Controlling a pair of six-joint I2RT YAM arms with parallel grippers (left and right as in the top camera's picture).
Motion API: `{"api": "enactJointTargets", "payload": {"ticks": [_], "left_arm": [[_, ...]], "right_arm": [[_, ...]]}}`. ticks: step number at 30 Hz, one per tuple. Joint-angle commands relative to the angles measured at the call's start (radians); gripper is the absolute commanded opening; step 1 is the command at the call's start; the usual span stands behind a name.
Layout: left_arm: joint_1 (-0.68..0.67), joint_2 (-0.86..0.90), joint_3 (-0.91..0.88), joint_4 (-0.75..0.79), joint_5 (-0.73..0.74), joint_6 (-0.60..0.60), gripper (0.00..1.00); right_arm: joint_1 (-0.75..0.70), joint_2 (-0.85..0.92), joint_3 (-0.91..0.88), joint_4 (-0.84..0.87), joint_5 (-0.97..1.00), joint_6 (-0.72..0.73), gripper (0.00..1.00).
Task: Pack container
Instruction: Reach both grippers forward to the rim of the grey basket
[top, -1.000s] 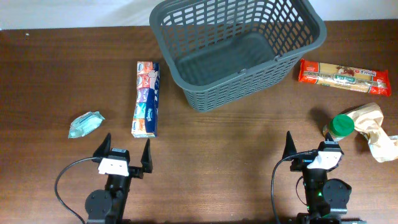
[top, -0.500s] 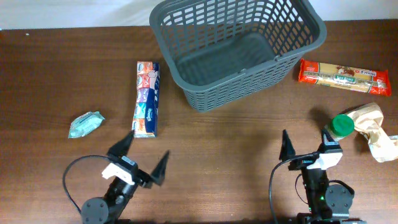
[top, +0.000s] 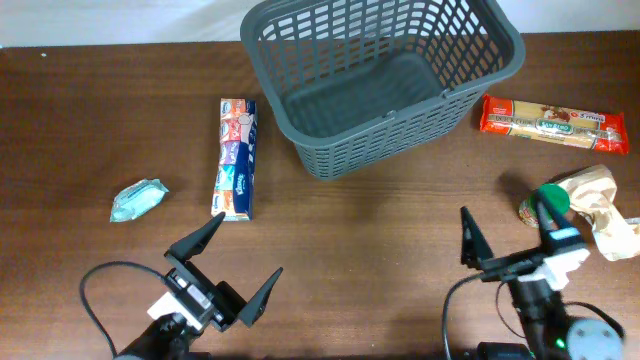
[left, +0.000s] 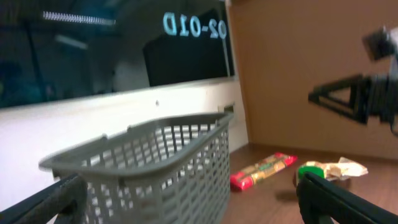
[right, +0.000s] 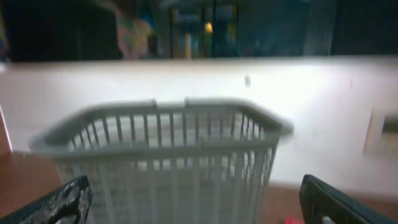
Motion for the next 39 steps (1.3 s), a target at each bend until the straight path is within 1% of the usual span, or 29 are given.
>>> {"api": "enactJointTargets", "payload": {"ticks": [1,3,5,8,9,10,14,16,18,20,22,24,26,27,29,30,31,33,36,39], "left_arm": [[-0.004,0.018,0.038,0.012,0.032,-0.035,0.99],[-0.004,0.063,0.1,0.003,0.085,-0.035,0.99],[-0.004,0.122,0.187,-0.041,0.122,-0.034,0.99],[-0.004,0.256,0.377,-0.241,0.139,-0.018,0.99],[-0.004,0.369,0.532,-0.413,0.139,0.023,0.99],[-0.004,0.423,0.608,-0.484,0.138,0.04,0.99],[-0.004,0.632,0.907,-0.724,0.104,0.056,0.99],[-0.004,0.731,1.052,-0.863,0.067,0.058,0.99],[-0.004,0.804,1.152,-0.975,0.067,0.101,0.99],[-0.004,0.854,1.203,-1.052,0.067,0.108,0.99],[-0.004,0.884,1.207,-1.086,0.099,0.107,0.99],[-0.004,0.908,1.207,-1.1,0.158,0.108,0.99],[-0.004,0.929,1.207,-1.091,0.155,0.107,0.99],[-0.004,0.939,1.207,-1.091,0.129,0.098,0.99],[-0.004,0.954,1.207,-1.104,0.028,0.018,0.99],[-0.006,0.961,1.207,-1.113,-0.026,-0.021,0.99],[-0.014,0.967,1.208,-1.126,-0.084,-0.045,0.99],[-0.05,0.977,1.218,-1.159,-0.19,-0.058,0.99],[-0.158,1.005,1.263,-1.229,-0.363,-0.058,0.99],[-0.315,1.064,1.334,-1.31,-0.52,-0.071,0.99]], "right_arm": [[0.008,0.072,0.161,-0.048,-0.029,-0.03,0.99],[0.008,0.157,0.297,-0.186,-0.029,-0.031,0.99],[0.008,0.236,0.412,-0.292,-0.029,-0.034,0.99],[0.008,0.394,0.64,-0.473,-0.029,-0.083,0.99],[0.008,0.505,0.811,-0.591,-0.028,-0.117,0.99],[0.008,0.562,0.902,-0.646,-0.029,-0.132,0.99],[0.008,0.772,1.26,-0.868,-0.028,-0.171,0.99],[0.008,0.882,1.454,-1.023,-0.029,-0.191,0.99],[0.008,0.963,1.601,-1.156,-0.028,-0.191,0.99],[0.008,1.033,1.723,-1.283,-0.029,-0.19,0.99],[0.008,1.076,1.786,-1.373,-0.032,-0.189,0.99],[0.008,1.092,1.794,-1.394,-0.032,-0.185,0.99],[0.008,1.103,1.793,-1.397,-0.03,-0.186,0.99],[0.008,1.109,1.793,-1.395,-0.027,-0.186,0.99],[0.008,1.121,1.793,-1.392,-0.019,-0.18,0.99],[0.008,1.128,1.793,-1.393,0.013,-0.154,0.99],[0.008,1.138,1.793,-1.398,0.064,-0.116,0.99],[0.008,1.164,1.793,-1.427,0.137,-0.087,0.99],[0.008,1.213,1.794,-1.473,0.159,-0.083,0.99],[0.008,1.278,1.794,-1.506,0.153,-0.08,0.99]]}}
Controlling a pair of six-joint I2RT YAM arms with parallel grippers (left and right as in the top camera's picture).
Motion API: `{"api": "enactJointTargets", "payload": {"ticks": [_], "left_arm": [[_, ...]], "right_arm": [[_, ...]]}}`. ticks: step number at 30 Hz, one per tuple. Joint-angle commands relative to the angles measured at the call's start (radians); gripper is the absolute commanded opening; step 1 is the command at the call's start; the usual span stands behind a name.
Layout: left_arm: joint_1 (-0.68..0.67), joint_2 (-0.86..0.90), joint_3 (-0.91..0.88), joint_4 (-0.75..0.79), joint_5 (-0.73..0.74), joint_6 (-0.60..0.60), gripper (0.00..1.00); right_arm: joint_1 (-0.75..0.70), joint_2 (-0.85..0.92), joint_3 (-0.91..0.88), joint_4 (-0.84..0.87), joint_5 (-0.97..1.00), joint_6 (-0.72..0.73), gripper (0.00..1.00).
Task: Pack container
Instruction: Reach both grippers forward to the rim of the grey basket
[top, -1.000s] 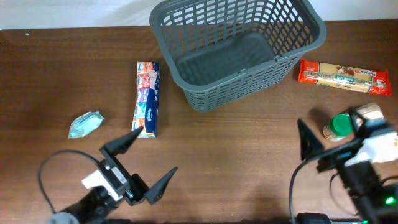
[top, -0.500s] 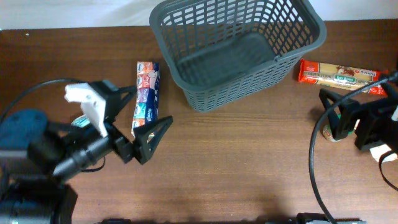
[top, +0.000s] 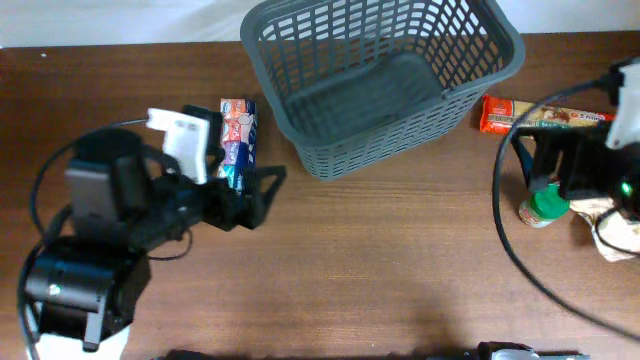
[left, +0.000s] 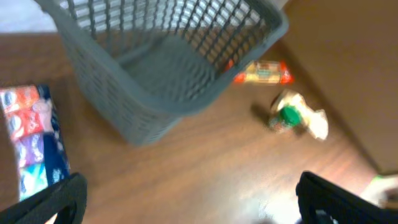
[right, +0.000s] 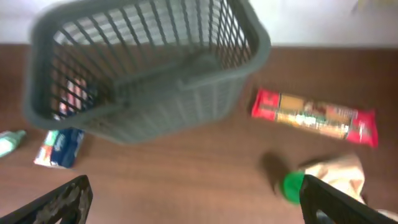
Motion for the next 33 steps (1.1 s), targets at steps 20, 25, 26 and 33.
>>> {"api": "enactJointTargets", "payload": {"ticks": [20,25,26,33], "left_arm": [[-0.523,0.402,0.268,-0.29,-0.435,-0.184,0.99],[-0.628,0.402,0.268,-0.297,-0.443,-0.149,0.99],[-0.652,0.402,0.268,-0.298,-0.467,-0.15,0.99],[-0.732,0.402,0.268,-0.289,-0.578,-0.151,0.99]], "right_arm": [[0.008,0.361,0.397,0.01,-0.159,-0.037,0.99],[0.008,0.458,0.397,0.013,-0.198,-0.055,0.99],[0.008,0.473,0.397,0.016,-0.208,-0.058,0.99],[0.009,0.537,0.397,0.051,-0.245,-0.164,0.99]]}}
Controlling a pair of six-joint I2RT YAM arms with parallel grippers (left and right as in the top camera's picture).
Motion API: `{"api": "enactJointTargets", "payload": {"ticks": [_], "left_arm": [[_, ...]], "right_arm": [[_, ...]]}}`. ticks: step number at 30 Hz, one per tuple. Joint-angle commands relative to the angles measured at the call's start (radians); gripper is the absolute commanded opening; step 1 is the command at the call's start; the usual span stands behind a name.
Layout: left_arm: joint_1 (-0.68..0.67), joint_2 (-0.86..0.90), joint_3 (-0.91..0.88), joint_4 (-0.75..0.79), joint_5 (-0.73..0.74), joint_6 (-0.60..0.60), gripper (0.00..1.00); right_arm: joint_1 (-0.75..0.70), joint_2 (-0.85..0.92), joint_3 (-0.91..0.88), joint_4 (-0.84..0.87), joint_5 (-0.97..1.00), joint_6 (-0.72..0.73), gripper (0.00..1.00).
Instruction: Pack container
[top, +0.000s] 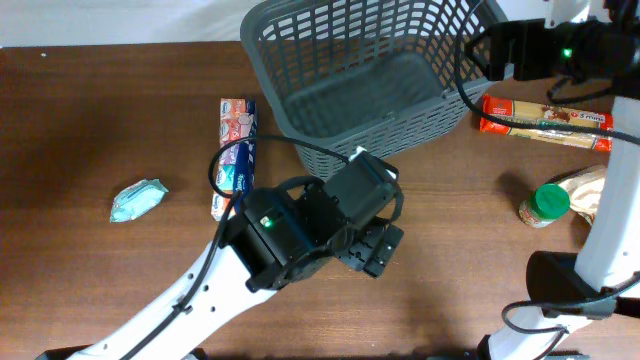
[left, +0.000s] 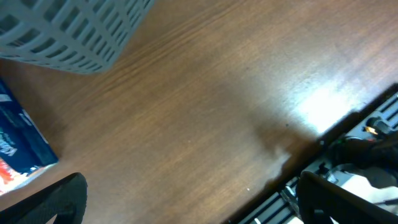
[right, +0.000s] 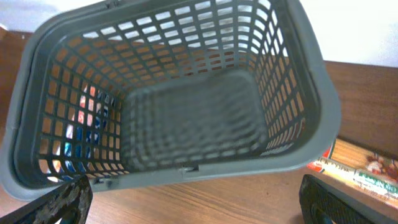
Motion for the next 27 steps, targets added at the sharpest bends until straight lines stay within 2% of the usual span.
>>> {"api": "enactJointTargets", "payload": {"ticks": [1,6,13,19,27], "left_arm": [[-0.009,-0.012,0.026,0.003,-0.063,0.013,0.99],[-0.008,-0.012,0.026,0.003,-0.063,0.012,0.99],[-0.008,-0.012,0.026,0.003,-0.059,0.012,0.99],[-0.008,-0.012,0.026,0.003,-0.047,0.012,0.99],[-0.008,-0.012,0.026,0.023,-0.044,0.012,0.99]], "right_arm": [[0.009,-0.002,0.006,0.003,-0.063,-0.093,0.99],[0.015,0.023,0.006,-0.002,-0.122,-0.2,0.99],[0.015,0.082,0.006,0.066,-0.069,-0.206,0.99],[0.016,0.144,0.006,0.12,-0.045,-0.133,0.99],[0.03,0.219,0.006,0.063,0.084,-0.075,0.99]]}}
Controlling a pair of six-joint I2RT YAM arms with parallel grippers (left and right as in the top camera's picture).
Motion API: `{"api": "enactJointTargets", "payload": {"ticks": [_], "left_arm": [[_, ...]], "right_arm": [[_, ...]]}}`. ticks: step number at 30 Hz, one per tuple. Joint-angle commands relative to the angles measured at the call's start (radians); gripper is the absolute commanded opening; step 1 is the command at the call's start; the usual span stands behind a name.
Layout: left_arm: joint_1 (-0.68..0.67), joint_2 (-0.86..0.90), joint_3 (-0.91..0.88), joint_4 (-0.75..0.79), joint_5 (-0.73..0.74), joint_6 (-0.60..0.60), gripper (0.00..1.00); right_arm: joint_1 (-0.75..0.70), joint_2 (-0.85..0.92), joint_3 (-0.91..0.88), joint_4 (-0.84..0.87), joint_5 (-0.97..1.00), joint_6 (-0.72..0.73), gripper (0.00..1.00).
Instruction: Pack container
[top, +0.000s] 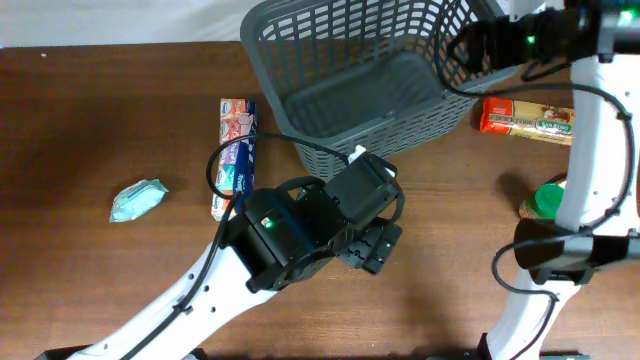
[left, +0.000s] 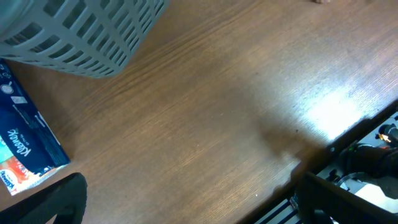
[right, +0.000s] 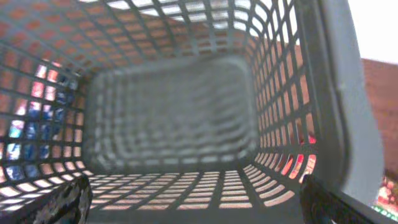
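Note:
The grey slatted basket (top: 380, 80) stands at the table's far middle, nothing inside it. My right gripper (top: 468, 48) hangs open over its right rim; in the right wrist view the gripper (right: 205, 208) looks down at the bare basket floor (right: 174, 118). My left gripper (top: 372, 248) is open over bare wood in front of the basket, its gap (left: 193, 208) holding nothing. A blue tissue pack (top: 235, 160) lies left of the basket and shows as a corner (left: 28, 146) in the left wrist view. A red pasta packet (top: 525, 118) lies right of the basket.
A teal wipes packet (top: 138, 200) lies at the left. A green-lidded jar (top: 545, 200) stands at the right, partly behind my right arm (top: 590, 150). The table's front edge (left: 323, 155) runs just past my left gripper.
My right gripper has moved left and closer over the basket, whose inside now fills its view. The left gripper has shifted only slightly, showing more of the tissue pack.
Both grippers stood open, low at the table's front edge. Then the left was beside the tissue pack and the right near the jar and pasta packet. Later the left hung over the middle of the table and the right at the basket's rim, now over its inside.

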Motion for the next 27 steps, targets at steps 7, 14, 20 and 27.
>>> {"api": "enactJointTargets", "payload": {"ticks": [7,14,20,27], "left_arm": [[-0.002,-0.012,0.026,0.06,0.0,0.011,0.99],[-0.002,-0.01,0.026,0.059,0.001,0.011,0.99],[-0.002,0.035,0.026,0.056,0.0,-0.001,0.99],[-0.002,0.121,0.026,0.04,0.0,-0.067,0.99]], "right_arm": [[0.036,0.024,0.006,-0.003,0.051,0.029,0.99],[0.042,0.029,0.006,-0.001,0.051,0.029,0.99],[0.042,0.04,0.005,0.002,0.051,0.037,0.99],[0.042,0.043,0.005,0.001,0.055,0.059,0.99]]}}
